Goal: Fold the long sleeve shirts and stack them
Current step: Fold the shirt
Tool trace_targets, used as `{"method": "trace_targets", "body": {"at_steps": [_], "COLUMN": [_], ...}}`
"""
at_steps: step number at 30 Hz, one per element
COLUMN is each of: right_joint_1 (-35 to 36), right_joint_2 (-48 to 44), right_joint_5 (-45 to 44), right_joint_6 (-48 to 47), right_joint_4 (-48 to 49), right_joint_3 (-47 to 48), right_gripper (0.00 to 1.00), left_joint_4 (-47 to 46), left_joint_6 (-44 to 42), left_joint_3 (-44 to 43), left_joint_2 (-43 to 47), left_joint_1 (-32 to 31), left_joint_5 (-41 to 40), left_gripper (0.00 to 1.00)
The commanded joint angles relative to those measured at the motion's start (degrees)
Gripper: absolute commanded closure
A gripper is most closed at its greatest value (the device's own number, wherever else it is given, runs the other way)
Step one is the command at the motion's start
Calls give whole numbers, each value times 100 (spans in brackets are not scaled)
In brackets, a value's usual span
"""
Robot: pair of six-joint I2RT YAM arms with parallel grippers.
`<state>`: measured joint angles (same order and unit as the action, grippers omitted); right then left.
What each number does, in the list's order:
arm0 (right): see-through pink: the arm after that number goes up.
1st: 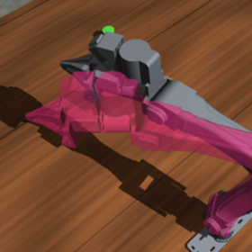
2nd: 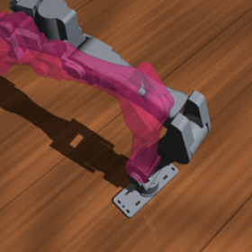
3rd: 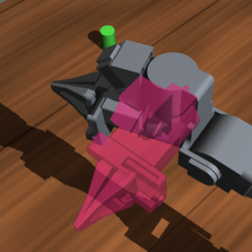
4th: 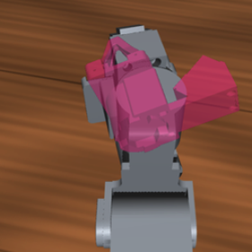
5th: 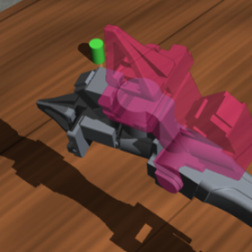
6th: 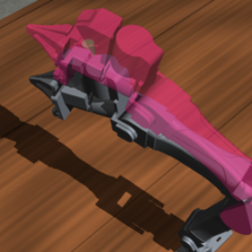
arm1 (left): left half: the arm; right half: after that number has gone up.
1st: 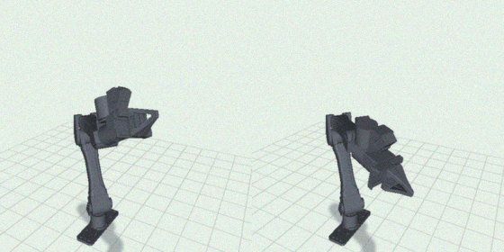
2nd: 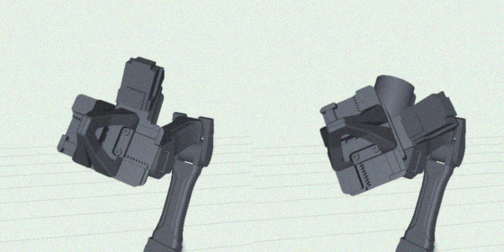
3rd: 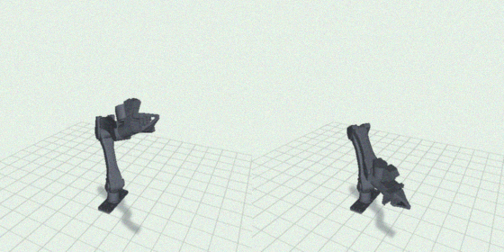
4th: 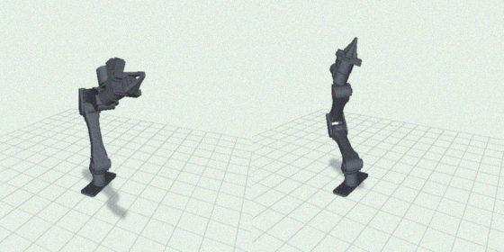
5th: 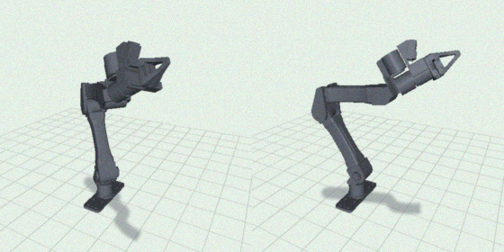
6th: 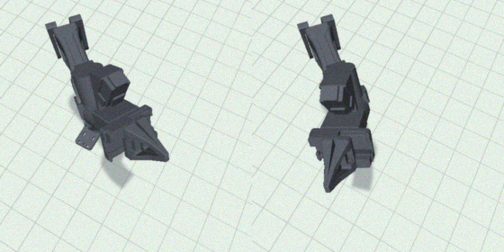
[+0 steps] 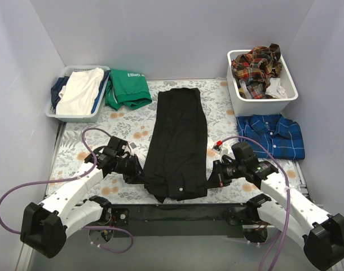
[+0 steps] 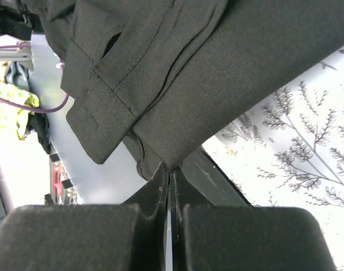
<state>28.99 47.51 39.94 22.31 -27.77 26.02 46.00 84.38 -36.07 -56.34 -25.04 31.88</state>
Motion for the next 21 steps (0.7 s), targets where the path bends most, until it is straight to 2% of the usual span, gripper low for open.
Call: {"method": "trace_targets", "body": {"at_steps": [1, 6, 10, 21], "right_joint_1": [19, 19, 19, -87], "right_joint_2": [-66, 320, 478, 1357], "right_joint_5": [128, 58, -354, -1085], "right_joint_6": [2, -77, 1, 239], "right_joint_4": [-211, -106, 34, 807], "right_joint_3": [34, 412, 886, 2433], "right_gripper": [99, 99, 99, 99], "left_joint_4": [77, -117, -354, -838], "left_joint_6": [158, 0, 17, 237], "left_joint_3": [119, -373, -786, -2614], "left_joint_2": [-52, -457, -703, -1949], "left_joint_1": [-19, -28, -28, -28], "left_joint_5": [161, 3, -181, -1184], "left_gripper": [100, 100, 100, 100]}}
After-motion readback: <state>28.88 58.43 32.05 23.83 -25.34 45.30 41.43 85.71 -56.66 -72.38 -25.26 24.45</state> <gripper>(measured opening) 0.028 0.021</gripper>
